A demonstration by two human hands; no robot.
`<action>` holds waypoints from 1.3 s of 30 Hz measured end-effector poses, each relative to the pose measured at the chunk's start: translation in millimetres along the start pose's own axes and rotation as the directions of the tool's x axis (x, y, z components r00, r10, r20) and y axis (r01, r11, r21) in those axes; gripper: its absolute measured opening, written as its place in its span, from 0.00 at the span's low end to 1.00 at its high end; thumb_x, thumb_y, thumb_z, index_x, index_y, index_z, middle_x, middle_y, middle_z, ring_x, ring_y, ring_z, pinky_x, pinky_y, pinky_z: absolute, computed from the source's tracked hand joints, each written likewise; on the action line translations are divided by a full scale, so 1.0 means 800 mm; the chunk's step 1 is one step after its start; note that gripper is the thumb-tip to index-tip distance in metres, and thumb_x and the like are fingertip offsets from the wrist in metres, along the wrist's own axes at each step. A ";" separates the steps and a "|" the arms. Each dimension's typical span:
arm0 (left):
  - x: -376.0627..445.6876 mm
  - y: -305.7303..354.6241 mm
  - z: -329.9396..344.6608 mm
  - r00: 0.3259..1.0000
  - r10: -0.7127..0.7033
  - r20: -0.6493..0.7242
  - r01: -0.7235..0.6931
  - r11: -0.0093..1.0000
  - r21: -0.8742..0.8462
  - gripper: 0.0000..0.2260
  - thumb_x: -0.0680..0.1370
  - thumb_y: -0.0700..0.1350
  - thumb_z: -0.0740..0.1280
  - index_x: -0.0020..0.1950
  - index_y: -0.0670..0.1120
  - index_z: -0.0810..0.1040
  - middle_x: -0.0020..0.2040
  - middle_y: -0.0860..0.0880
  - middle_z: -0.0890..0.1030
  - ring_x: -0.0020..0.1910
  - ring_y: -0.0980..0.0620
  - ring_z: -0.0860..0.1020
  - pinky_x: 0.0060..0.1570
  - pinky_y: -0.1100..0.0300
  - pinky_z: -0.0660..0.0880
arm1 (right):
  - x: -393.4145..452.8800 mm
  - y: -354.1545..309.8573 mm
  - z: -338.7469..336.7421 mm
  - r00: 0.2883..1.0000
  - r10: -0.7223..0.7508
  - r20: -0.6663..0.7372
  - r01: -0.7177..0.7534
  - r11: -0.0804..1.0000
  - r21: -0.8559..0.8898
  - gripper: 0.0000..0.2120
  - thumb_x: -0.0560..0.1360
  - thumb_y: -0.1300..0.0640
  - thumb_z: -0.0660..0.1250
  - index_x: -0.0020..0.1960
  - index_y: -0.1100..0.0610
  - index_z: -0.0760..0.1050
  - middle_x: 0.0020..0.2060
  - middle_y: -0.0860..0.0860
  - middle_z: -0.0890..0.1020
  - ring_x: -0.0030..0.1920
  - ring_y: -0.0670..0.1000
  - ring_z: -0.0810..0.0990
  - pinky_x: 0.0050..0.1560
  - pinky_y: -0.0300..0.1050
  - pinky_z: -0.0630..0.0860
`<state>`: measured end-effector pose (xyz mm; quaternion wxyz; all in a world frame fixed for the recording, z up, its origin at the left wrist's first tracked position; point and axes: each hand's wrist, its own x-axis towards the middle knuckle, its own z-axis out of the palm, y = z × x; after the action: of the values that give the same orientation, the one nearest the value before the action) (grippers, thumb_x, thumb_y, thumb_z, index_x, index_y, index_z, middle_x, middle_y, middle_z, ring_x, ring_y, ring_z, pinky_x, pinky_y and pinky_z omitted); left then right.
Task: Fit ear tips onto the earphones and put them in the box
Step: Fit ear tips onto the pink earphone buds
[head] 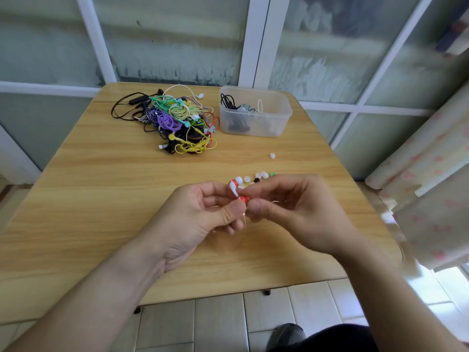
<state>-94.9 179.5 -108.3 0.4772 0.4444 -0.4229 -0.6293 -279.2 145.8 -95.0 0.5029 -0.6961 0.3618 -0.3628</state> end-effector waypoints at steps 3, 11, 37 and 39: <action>0.001 0.001 0.003 1.000 0.008 -0.015 -0.008 1.000 -0.006 0.11 0.65 0.41 0.72 0.45 0.40 0.80 0.33 0.45 0.80 0.28 0.53 0.76 0.26 0.66 0.72 | 0.001 0.001 -0.025 0.988 0.021 -0.154 -0.037 0.994 -0.107 0.05 0.71 0.60 0.74 0.48 0.57 0.83 0.38 0.55 0.86 0.37 0.53 0.85 0.41 0.50 0.81; -0.001 0.004 0.005 1.000 0.016 0.013 -0.015 0.994 -0.105 0.13 0.66 0.40 0.72 0.49 0.39 0.77 0.41 0.39 0.83 0.37 0.45 0.82 0.36 0.60 0.80 | -0.005 0.020 -0.067 0.961 0.126 -0.248 -0.270 0.633 -0.726 0.07 0.72 0.56 0.74 0.47 0.45 0.83 0.37 0.39 0.83 0.39 0.38 0.79 0.38 0.27 0.72; -0.004 0.011 0.007 1.000 -0.017 -0.021 0.014 0.993 -0.120 0.10 0.69 0.41 0.69 0.48 0.42 0.80 0.39 0.44 0.82 0.31 0.51 0.79 0.30 0.65 0.73 | -0.001 -0.005 0.001 0.982 0.037 -0.187 -0.016 0.993 0.116 0.06 0.70 0.66 0.74 0.43 0.65 0.77 0.35 0.61 0.82 0.33 0.52 0.81 0.34 0.43 0.77; -0.004 0.010 0.008 1.000 -0.012 -0.006 0.011 0.992 -0.127 0.10 0.68 0.41 0.69 0.49 0.41 0.79 0.38 0.44 0.82 0.31 0.51 0.78 0.30 0.65 0.74 | -0.001 -0.004 0.003 0.982 0.017 -0.188 0.008 0.991 0.133 0.09 0.67 0.64 0.76 0.43 0.65 0.77 0.38 0.63 0.84 0.37 0.59 0.83 0.35 0.44 0.78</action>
<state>-98.6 181.7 -98.4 0.5025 0.4176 -0.3777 -0.6561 -277.1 148.3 -92.8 0.5123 -0.6227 0.3846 -0.4493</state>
